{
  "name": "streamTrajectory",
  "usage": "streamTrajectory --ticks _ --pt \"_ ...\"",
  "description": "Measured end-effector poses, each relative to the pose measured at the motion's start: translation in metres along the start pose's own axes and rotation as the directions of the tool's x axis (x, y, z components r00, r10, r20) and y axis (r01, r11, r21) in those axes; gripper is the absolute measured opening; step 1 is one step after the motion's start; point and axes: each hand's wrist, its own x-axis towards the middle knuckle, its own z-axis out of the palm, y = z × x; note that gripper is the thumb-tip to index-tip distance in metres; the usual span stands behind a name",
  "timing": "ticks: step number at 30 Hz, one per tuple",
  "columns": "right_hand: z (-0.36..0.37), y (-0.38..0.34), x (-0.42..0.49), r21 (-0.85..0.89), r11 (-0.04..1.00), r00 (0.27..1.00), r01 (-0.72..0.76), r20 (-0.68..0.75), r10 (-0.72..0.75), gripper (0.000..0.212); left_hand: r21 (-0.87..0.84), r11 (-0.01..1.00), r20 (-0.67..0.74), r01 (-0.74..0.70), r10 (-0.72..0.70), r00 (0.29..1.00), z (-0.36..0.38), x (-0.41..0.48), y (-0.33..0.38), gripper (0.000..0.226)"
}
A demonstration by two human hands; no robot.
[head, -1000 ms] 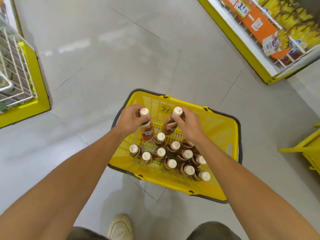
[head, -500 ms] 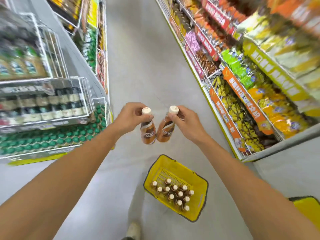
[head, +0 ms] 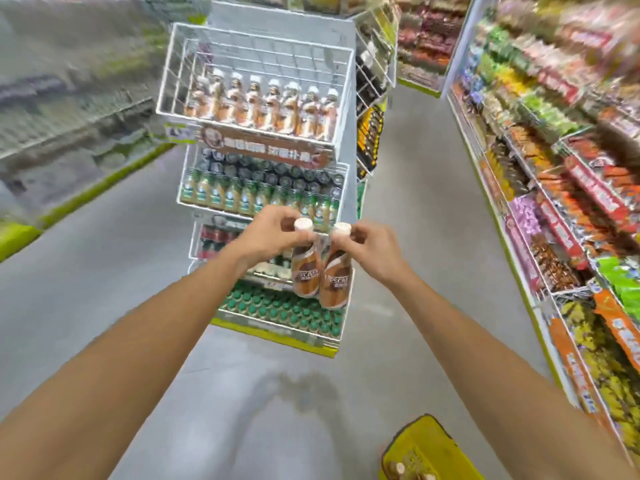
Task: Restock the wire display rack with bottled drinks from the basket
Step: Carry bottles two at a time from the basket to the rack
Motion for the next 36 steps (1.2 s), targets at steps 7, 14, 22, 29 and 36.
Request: streamTrajectory --ticks 7,14,22,29,36 --pt "0.123 -0.139 0.076 0.084 0.986 0.982 0.144 0.111 -0.153 0.057 0.022 0.995 -0.244 0.096 -0.088 0.966 -0.183 -0.032 -0.051 0.023" --pt "0.174 -0.204 0.162 0.117 0.966 0.962 0.229 0.123 -0.243 0.074 -0.016 0.998 -0.375 0.061 -0.063 0.925 -0.274 -0.007 -0.063 0.022" --pt "0.167 -0.203 0.298 0.07 0.949 0.948 0.306 0.074 -0.311 0.074 0.054 0.998 -0.369 -0.007 0.027 0.929 -0.319 0.127 -0.06 0.019" --pt "0.092 -0.163 0.401 -0.013 0.985 0.981 0.171 -0.086 -0.171 0.049 0.078 0.995 -0.276 -0.06 0.08 0.958 -0.314 0.288 -0.027 0.036" --pt "0.019 -0.093 0.439 -0.166 0.986 0.973 -0.019 -0.228 -0.02 0.064 -0.006 0.996 -0.079 -0.088 0.087 0.993 -0.245 0.403 -0.002 0.037"
